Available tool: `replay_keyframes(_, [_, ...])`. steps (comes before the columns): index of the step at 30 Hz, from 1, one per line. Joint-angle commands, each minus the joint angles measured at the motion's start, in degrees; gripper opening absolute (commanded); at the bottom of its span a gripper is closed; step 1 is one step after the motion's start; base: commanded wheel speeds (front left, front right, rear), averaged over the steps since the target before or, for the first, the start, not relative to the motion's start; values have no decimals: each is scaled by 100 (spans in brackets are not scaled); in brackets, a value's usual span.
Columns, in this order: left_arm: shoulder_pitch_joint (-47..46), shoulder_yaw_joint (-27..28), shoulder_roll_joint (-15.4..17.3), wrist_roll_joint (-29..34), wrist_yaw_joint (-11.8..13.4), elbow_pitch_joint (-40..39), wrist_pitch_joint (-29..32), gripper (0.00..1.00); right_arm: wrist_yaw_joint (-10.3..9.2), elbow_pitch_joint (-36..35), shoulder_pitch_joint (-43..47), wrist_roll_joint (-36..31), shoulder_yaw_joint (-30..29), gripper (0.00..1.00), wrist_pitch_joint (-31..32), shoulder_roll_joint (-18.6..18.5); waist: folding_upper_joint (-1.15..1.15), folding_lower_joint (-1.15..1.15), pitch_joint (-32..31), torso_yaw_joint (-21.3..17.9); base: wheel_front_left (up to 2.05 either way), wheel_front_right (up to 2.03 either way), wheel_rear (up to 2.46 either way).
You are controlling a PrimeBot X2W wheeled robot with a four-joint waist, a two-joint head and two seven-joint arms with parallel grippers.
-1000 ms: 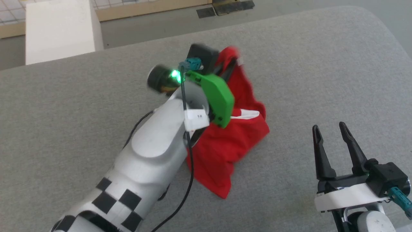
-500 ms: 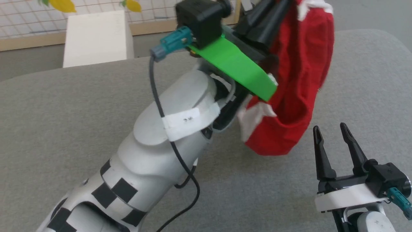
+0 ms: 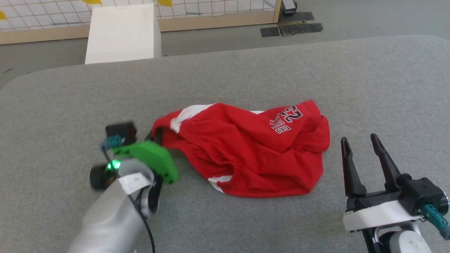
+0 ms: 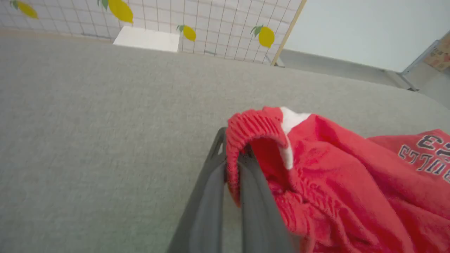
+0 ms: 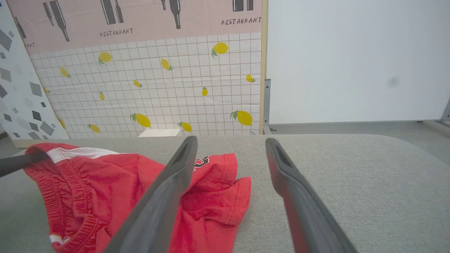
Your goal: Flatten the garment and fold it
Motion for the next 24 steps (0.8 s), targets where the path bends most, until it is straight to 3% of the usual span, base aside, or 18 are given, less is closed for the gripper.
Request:
replay_keyframes(1, [178,56,45,-146,44,119,101,69,-9,1,27,-61,18,100,-28,3,0,0,-9,28,0,0,0])
replay_keyframes(2, [259,86,61,-218,37,179,155,100,-9,10,27,-68,28,100,-28,3,0,0,-19,36,0,0,0])
replay_keyframes(10, [1044,-6,239,-396,-308,-10,169,100,-9,71,116,-128,22,100,-28,3,0,0,-293,95,0,0,0])
replay_keyframes(14, [1359,-28,316,-157,-331,-701,-209,100,-9,71,221,-154,-26,100,-28,3,0,0,-429,168,0,0,0])
replay_keyframes(19, [1494,-310,191,276,-365,-1582,-303,100,-9,54,310,-159,-17,100,-28,3,0,0,-499,250,0,0,0])
replay_keyframes(24, [1235,-796,-2,400,-440,-1639,386,100,-9,40,296,-160,43,100,-28,3,0,0,-468,170,0,0,0])
